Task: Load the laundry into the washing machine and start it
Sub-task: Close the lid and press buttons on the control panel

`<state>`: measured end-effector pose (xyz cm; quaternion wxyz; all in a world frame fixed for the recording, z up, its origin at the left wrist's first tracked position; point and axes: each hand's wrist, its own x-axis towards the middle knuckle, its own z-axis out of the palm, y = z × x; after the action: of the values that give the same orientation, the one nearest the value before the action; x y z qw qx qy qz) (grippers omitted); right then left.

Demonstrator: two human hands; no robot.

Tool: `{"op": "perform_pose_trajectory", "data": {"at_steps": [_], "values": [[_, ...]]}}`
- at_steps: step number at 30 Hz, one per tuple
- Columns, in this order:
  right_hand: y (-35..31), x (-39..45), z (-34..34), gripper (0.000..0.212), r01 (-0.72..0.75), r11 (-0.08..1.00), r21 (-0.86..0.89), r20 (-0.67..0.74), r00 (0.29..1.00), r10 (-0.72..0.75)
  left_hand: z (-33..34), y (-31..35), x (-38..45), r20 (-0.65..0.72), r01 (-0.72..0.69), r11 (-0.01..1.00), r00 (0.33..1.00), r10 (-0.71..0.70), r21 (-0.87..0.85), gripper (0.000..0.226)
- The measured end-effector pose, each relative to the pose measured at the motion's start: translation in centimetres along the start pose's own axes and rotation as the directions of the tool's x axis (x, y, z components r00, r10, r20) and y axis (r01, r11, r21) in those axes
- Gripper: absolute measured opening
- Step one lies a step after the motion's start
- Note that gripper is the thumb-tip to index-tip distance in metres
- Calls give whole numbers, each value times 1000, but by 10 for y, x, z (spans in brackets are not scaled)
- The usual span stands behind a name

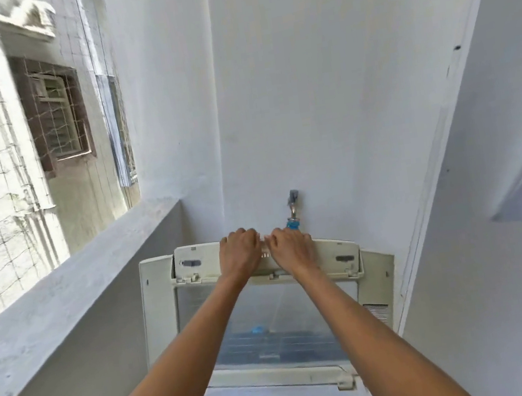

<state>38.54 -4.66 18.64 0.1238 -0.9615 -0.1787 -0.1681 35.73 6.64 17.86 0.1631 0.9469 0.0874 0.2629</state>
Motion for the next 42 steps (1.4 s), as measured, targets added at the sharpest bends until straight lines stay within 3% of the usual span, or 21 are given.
{"op": "perform_pose_trajectory", "data": {"at_steps": [6,10,12,16,19,24,28,30,32,34,36,39,42], "values": [[16,-26,-15,51,183,982,-42,5,983,-183,-7,1,-25,-2,-39,997,999,39,61,34],[22,-47,-46,64,218,976,-17,211,955,-209,-35,12,-55,64,-49,995,997,43,88,36],[19,-60,-60,63,218,975,36,367,905,-216,-56,19,-72,201,-19,996,980,1,88,41],[9,-103,-78,54,123,966,229,628,739,-243,-89,27,-106,532,27,992,842,-89,123,60],[2,-145,-76,47,106,967,231,711,660,-242,-98,24,-140,704,51,998,707,-62,36,65],[-8,-221,-61,53,100,981,167,776,600,-193,-95,18,-215,791,80,996,610,-29,-25,64],[-10,-285,-29,48,115,987,114,842,515,-158,-68,-2,-272,891,93,996,453,-36,-7,70],[-6,-312,-4,48,80,990,115,867,479,-139,-49,-12,-300,907,97,995,418,-46,6,72],[-2,-331,17,63,37,994,104,870,480,-109,-34,-19,-321,900,81,997,434,-43,9,70],[1,-343,33,67,26,996,83,863,497,-85,-22,-22,-338,862,46,999,505,-44,24,67],[2,-351,45,59,33,997,67,857,510,-75,-16,-24,-350,824,-1,998,564,-48,58,63],[4,-362,59,38,80,996,50,836,542,-86,-2,-29,-365,812,-41,993,580,-67,111,52],[8,-372,73,37,84,996,38,806,587,-80,8,-33,-377,793,-4,987,597,-125,159,51]]}}
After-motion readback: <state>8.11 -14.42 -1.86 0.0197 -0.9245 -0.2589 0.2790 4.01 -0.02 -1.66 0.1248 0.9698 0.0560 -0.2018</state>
